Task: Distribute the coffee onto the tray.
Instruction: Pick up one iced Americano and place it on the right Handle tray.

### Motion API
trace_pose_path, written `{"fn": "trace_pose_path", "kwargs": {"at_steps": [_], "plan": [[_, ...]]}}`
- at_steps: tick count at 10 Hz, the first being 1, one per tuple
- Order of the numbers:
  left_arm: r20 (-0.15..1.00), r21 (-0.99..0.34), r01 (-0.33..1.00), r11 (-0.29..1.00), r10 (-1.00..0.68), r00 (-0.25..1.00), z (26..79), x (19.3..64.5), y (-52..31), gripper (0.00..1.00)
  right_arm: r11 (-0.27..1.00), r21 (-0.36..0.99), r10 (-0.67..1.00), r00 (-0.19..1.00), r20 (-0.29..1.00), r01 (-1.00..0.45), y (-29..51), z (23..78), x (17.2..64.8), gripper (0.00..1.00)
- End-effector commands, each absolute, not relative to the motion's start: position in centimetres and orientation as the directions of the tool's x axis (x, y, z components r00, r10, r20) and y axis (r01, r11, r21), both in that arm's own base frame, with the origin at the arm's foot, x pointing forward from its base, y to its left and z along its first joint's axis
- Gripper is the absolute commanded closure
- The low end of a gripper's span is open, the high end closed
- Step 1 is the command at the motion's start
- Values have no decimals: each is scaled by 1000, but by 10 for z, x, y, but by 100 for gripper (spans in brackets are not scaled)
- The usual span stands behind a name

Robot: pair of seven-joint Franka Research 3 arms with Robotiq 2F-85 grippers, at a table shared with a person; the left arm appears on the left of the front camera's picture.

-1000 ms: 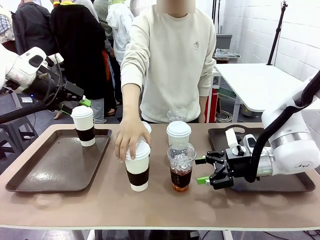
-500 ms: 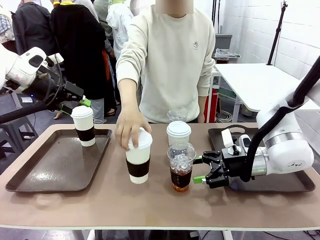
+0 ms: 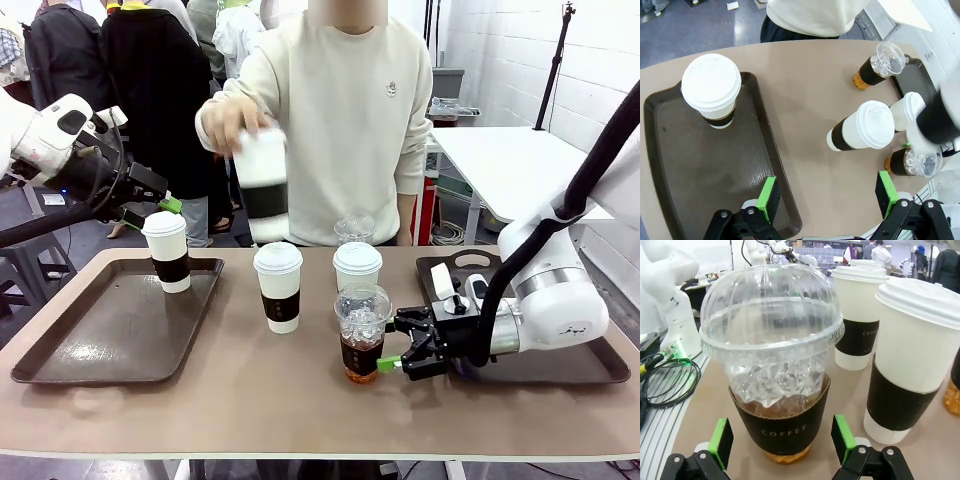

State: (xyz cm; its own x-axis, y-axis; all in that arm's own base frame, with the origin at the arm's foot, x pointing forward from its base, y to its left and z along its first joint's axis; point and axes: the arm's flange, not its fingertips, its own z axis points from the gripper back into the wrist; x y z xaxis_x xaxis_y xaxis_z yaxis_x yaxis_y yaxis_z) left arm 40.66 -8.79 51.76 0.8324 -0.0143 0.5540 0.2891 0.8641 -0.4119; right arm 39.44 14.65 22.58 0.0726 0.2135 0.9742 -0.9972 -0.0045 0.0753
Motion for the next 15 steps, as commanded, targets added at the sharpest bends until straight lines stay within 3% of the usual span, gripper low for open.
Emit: {"fn": "trace_pose_path", "kwargs": {"at_steps": [1,7,8,9,15], "plan": [[547,-433,286,855,-3,837,517,407,-87,0,19,51,182,54,982,-999,162,223,398,0],[547,-433,286,855,-3,837,517,407,-87,0,1,107,158,106,982,-994,179,225,403,0],[547,-433,286,855,-3,837,517,407,-87,0,-10,125,168,121,978,-992,179,227,402,17],[547,-433,286,855,-3,837,517,407,-87,0,-22,110,141,106,984,-994,179,228,401,20],[547,-433,286,855,-3,837,517,407,-87,0,-45,155,90,151,984,-987,161,270,385,20]]}}
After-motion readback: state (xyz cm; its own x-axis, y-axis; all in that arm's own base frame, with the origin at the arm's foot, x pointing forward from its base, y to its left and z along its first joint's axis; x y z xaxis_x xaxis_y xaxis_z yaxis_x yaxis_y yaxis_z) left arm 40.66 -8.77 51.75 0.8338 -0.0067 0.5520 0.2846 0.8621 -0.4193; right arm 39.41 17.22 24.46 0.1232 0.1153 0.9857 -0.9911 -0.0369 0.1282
